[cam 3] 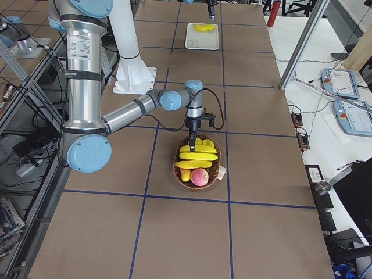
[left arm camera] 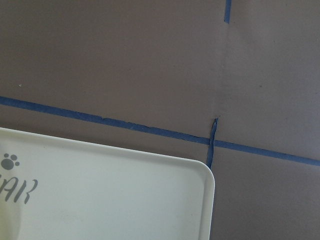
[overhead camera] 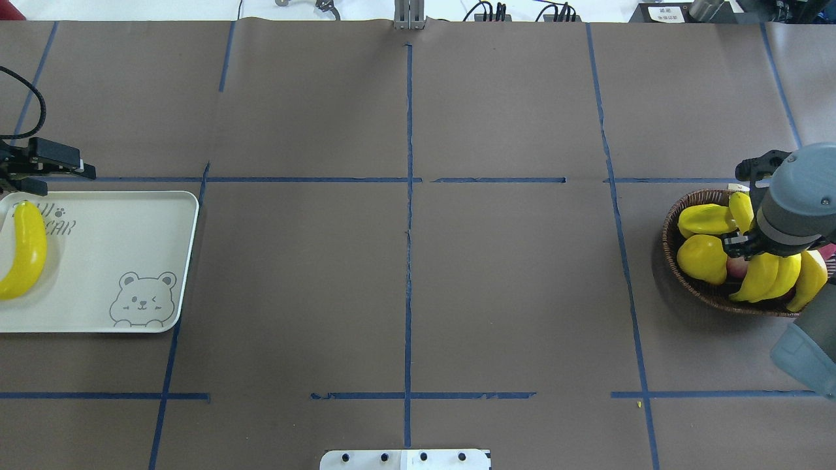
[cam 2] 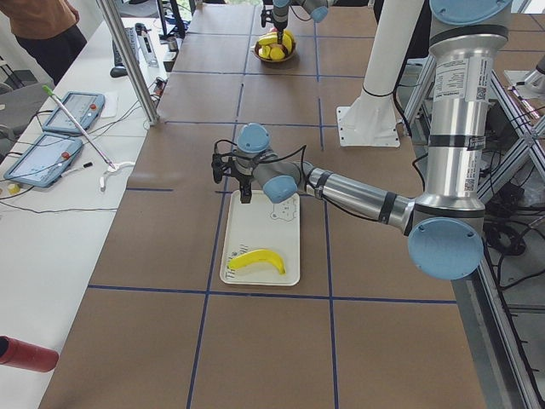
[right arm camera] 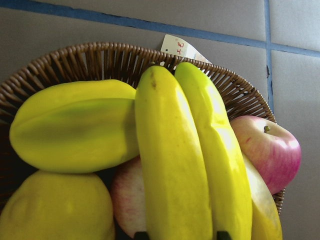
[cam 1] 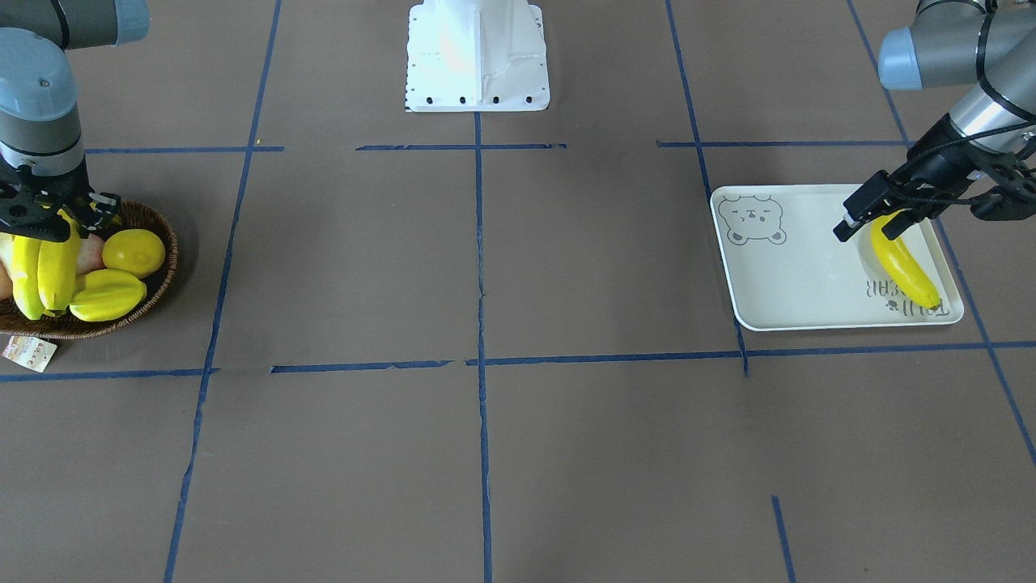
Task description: Transfer all bananas from basket to plate
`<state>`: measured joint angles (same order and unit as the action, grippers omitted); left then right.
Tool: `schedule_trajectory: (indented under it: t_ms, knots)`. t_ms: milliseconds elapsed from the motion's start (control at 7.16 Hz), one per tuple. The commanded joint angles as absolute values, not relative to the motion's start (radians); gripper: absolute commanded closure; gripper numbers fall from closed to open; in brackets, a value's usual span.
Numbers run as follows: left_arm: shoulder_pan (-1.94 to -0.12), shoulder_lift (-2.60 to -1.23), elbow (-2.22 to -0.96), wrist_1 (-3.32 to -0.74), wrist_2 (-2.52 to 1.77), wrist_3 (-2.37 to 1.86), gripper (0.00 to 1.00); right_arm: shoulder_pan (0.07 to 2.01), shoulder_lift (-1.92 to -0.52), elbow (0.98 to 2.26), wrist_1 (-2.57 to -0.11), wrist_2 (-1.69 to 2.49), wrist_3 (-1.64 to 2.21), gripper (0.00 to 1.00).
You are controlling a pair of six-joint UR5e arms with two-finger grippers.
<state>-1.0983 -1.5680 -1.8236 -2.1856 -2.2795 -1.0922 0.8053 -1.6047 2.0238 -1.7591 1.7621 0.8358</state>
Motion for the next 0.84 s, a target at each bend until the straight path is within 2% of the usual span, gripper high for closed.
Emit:
schedule_trajectory:
  t_ms: [0,419,698]
  knots:
    - [-1.098,-1.568,-1.822,-2.184,-2.279,-1.092,0.00,0.856,-1.597,2.036,-1.766,1.775,0.781,0.95]
    - [-1.097,-1.568,-1.819,-2.184,-2.279,-1.092,0.00,0.943,-1.566,2.167,-1.909,1.889,0.714,0.96]
    - [-1.095,-1.571,-1.807,-2.186,-2.281,-1.092,0.00,0.973,-1.469,2.191,-1.924,2.034,0.698,0.99]
